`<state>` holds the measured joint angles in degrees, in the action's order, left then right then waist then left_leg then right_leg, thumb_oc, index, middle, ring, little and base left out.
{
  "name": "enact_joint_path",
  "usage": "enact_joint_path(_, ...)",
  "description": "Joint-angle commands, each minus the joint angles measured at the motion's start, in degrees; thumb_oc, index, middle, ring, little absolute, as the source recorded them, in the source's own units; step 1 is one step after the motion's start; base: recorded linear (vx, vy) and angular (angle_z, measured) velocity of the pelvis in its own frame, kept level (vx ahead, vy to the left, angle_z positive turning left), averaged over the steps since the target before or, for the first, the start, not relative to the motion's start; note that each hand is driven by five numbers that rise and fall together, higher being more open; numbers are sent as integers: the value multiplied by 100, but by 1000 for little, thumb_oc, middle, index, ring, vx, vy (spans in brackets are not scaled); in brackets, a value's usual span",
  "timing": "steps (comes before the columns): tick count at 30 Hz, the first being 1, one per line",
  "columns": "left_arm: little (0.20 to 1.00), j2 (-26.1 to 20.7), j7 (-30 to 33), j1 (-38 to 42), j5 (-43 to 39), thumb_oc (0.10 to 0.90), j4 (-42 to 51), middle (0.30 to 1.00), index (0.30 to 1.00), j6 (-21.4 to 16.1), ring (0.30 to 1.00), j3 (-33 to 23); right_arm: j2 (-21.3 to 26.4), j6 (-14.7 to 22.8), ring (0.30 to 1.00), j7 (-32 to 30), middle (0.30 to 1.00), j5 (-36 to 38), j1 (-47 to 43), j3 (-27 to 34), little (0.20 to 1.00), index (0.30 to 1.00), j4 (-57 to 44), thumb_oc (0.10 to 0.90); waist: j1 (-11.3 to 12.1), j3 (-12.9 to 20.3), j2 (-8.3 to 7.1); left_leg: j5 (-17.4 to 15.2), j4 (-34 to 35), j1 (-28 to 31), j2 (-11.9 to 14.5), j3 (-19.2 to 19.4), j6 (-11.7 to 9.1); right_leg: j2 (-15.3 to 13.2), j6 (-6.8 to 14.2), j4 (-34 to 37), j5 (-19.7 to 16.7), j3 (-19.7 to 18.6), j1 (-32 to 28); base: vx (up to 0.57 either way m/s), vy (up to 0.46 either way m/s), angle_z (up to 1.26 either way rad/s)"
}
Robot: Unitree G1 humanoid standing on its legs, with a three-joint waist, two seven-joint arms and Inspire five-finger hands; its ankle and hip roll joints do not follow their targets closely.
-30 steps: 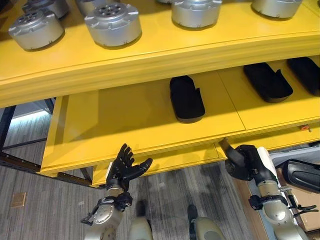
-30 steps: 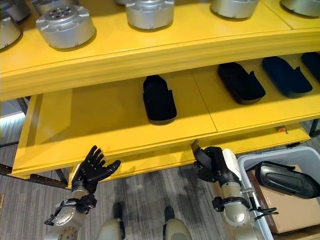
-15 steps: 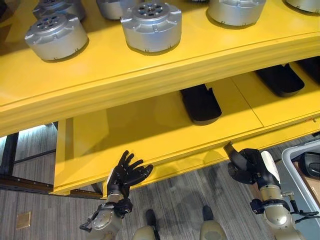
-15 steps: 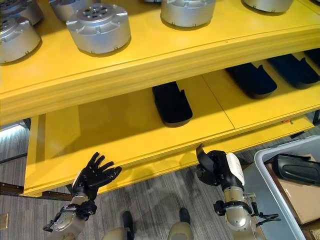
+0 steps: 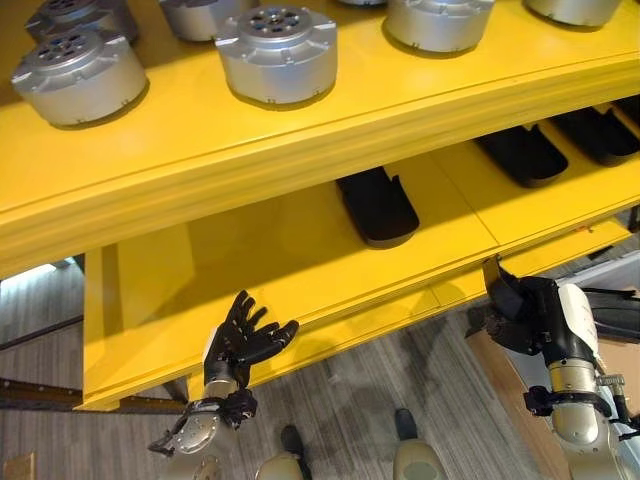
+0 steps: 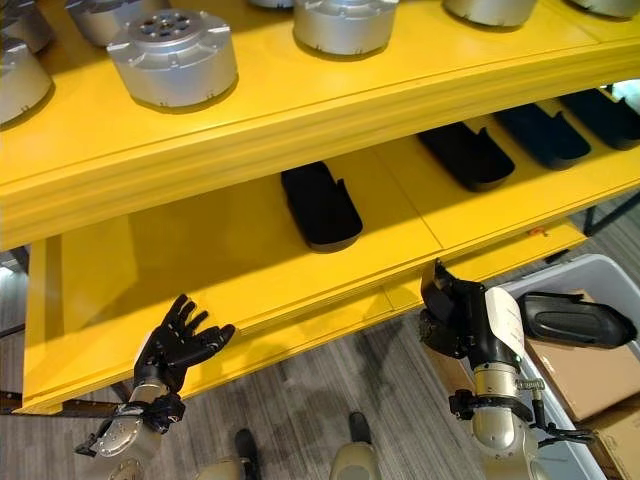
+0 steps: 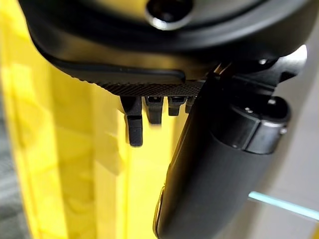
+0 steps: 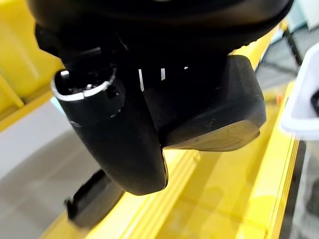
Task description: Move parts from the plastic box to the shelf.
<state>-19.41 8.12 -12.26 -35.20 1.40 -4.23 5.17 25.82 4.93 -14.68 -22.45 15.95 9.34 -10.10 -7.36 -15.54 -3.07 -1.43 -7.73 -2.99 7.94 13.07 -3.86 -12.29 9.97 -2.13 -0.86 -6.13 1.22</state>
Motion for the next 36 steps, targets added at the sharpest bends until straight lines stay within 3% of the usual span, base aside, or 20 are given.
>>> enact_joint_path(1,1000,-215,-63,275,245,900,440,1000,1000,-647,1000,-391,264,640,300,-746,300,-214,-253,827,300,300,-1053,400,-150,680,-84,-570,-622,-34,416,134,149,-155,-11,-276,503,130,-307,19,27,-13)
enact_joint_path(6,1000,-191,-94,218,307,900,465,1000,1000,-667,1000,-434,270,673,300,-872,300,-405,-150,1066,300,300,-1246,400,-214,743,-90,-572,-498,55,406,232,154,-170,26,-218,443,71,-279,12,17,-12)
enact_joint_path(16,1000,-156,-231,185,255,900,497,1000,1000,-691,1000,-399,775,739,300,-1067,300,-1009,-461,1237,300,300,-1506,400,-186,845,-90,-529,-405,46,392,190,122,-199,33,-140,421,187,-309,6,-3,-2)
enact_joint_path(36,1000,-440,-415,372,6,900,371,1000,1000,-652,1000,-79,2656,551,300,-630,300,-1435,-1738,349,300,300,-679,400,275,836,-148,-324,-301,-144,444,-218,-18,-153,-36,-104,521,706,-544,5,-29,12)
